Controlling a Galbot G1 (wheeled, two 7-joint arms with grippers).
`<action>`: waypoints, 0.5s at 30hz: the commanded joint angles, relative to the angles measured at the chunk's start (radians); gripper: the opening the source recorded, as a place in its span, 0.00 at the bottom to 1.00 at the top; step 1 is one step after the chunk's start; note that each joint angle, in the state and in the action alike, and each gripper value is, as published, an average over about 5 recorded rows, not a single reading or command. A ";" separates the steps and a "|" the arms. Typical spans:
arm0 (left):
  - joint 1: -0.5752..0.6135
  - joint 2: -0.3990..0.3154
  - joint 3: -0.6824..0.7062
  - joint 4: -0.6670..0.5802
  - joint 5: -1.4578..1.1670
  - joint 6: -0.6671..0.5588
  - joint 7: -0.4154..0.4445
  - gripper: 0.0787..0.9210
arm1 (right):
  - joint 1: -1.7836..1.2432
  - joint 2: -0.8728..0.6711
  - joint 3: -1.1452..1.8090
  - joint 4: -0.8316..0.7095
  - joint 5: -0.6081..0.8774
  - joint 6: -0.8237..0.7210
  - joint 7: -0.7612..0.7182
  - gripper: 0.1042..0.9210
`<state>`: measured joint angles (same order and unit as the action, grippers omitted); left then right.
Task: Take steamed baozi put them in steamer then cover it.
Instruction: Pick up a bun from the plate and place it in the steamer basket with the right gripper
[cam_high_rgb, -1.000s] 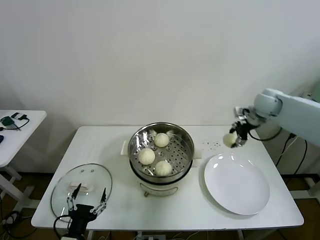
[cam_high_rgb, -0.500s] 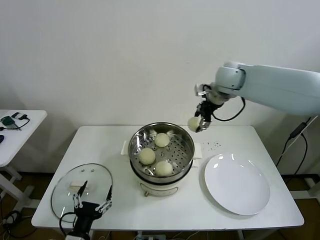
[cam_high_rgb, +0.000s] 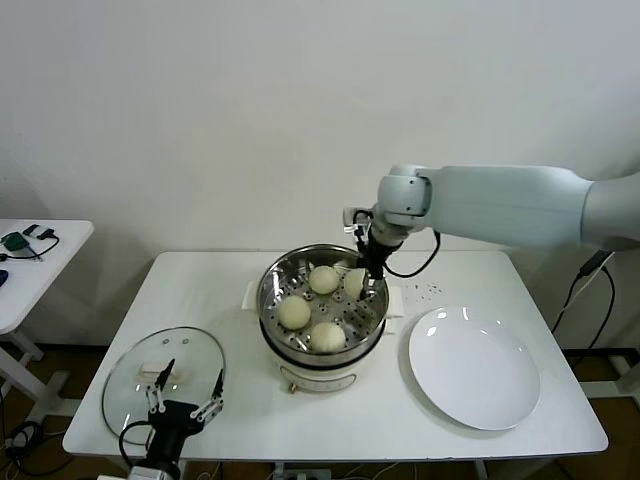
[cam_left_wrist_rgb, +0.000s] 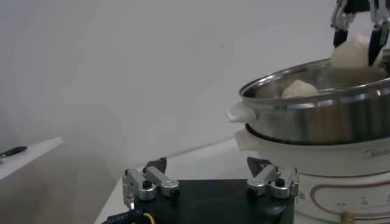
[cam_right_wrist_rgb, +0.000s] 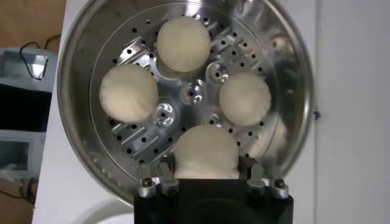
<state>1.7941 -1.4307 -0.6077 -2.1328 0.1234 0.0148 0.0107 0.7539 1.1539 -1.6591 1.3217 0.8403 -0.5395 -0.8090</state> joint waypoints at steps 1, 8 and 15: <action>-0.004 0.000 -0.002 0.010 -0.005 0.001 0.000 0.88 | -0.103 0.045 0.005 -0.042 -0.019 -0.016 0.021 0.68; -0.015 0.003 -0.006 0.019 -0.006 0.004 0.000 0.88 | -0.114 0.039 0.015 -0.046 -0.032 -0.015 0.019 0.69; -0.024 0.002 -0.001 0.016 -0.002 0.010 0.001 0.88 | -0.091 0.013 0.041 -0.039 -0.031 -0.013 0.006 0.81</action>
<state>1.7728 -1.4286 -0.6101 -2.1177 0.1198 0.0234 0.0110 0.6692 1.1721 -1.6361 1.2878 0.8165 -0.5501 -0.7984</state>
